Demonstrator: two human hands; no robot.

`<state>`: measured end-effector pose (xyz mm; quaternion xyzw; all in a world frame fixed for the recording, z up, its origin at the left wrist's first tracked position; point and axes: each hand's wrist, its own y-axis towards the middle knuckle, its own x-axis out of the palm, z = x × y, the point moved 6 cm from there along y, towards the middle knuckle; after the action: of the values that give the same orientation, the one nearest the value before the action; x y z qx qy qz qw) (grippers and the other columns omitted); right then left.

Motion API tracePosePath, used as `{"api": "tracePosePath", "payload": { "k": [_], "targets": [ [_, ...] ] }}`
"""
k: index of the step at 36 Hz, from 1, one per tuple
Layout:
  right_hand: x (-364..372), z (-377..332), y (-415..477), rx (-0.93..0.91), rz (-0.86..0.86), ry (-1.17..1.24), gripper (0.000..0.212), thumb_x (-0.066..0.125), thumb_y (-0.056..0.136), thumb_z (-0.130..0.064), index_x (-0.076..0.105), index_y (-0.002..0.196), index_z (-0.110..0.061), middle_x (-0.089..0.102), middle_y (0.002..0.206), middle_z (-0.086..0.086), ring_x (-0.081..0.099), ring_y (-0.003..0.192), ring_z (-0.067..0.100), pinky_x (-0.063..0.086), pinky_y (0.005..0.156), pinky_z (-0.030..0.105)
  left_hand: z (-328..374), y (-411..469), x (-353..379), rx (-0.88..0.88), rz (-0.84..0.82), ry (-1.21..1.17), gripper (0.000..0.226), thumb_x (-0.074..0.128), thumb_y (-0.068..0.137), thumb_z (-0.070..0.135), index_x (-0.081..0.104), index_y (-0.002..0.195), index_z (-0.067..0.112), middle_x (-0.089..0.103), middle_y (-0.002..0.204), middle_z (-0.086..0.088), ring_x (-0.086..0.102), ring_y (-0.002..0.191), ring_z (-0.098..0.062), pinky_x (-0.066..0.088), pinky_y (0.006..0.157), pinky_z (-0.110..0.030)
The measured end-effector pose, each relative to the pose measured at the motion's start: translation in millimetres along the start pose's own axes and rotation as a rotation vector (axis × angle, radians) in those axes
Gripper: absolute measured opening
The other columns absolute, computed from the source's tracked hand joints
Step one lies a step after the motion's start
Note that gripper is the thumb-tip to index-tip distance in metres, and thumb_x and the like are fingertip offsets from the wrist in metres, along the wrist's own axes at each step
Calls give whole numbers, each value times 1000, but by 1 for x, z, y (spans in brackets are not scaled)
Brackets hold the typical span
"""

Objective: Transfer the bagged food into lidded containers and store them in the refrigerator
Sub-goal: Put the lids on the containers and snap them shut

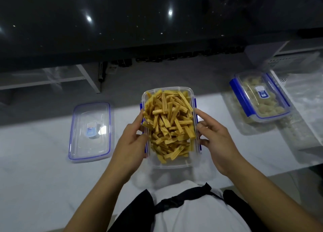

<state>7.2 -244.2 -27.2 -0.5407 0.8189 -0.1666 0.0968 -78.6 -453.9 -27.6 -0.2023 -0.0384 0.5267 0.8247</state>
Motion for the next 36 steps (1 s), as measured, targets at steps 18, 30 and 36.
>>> {"api": "tracePosePath", "payload": {
  "k": [18,30,36],
  "targets": [
    [0,23,9,127,16,28,39,50,101,-12,65,126,-38,70,78,-1,71,74,12,58,65,25,-3,11,-2,-30,-7,95,41,45,104,37,44,135,65,60,106,6,67,86,-12,61,52,-36],
    [4,44,14,226,50,11,38,43,102,-10,64,115,-40,77,78,-5,73,67,7,54,51,19,-37,24,11,-68,-49,203,40,43,104,39,41,135,65,60,108,4,68,94,-16,64,66,-43],
    [22,14,10,-239,129,-766,61,42,97,-54,26,153,-36,35,147,-4,32,136,16,30,109,37,-52,24,0,-182,-3,-3,39,54,102,24,52,134,45,62,104,-1,70,85,-17,59,53,-33]
  ]
}}
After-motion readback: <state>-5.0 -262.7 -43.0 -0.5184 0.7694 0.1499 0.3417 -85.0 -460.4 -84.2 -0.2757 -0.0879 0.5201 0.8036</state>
